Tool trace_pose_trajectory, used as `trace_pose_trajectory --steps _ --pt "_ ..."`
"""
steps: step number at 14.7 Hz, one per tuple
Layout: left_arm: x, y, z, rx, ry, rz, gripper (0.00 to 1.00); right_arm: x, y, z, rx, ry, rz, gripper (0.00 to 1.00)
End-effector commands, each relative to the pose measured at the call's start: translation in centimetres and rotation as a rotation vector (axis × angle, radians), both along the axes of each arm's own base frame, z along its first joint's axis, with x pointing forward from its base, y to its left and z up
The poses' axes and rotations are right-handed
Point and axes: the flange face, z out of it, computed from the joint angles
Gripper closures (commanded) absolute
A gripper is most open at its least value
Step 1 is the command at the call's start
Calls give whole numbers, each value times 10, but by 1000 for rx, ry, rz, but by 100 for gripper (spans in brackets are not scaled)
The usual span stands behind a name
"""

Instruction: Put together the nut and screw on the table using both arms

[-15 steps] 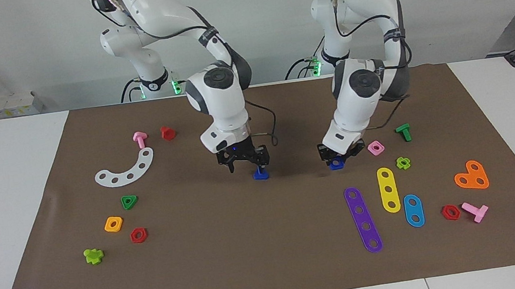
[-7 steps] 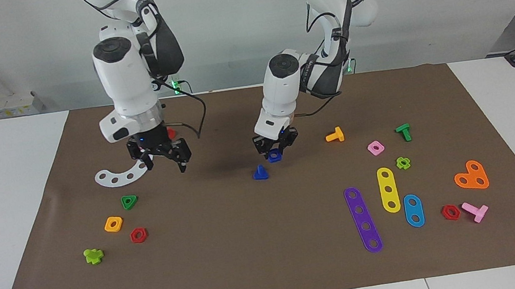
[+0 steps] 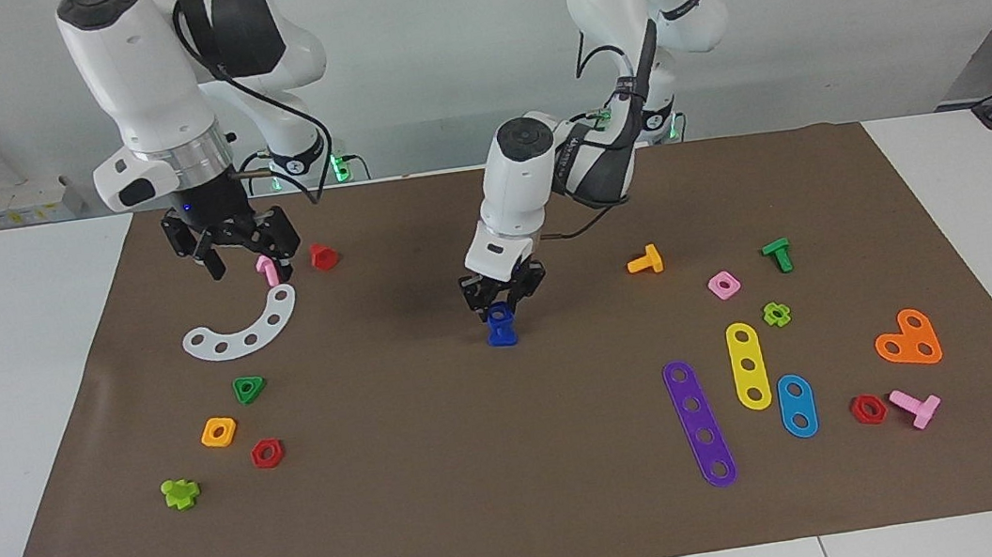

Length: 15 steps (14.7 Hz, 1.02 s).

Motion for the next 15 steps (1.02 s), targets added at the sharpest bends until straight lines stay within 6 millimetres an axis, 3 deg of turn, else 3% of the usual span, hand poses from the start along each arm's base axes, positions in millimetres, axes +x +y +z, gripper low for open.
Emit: trace_pose_trajectory --steps 1,8,15 --pt "8 -3 1 -20 0 23 100 9 -11 23 12 37 60 0" --pt "10 3 -15 4 14 26 100 7 -14 21 -92 78 157 0" --pt "-10 -2 -36 37 52 0 100 1 -13 14 -91 102 148 0"
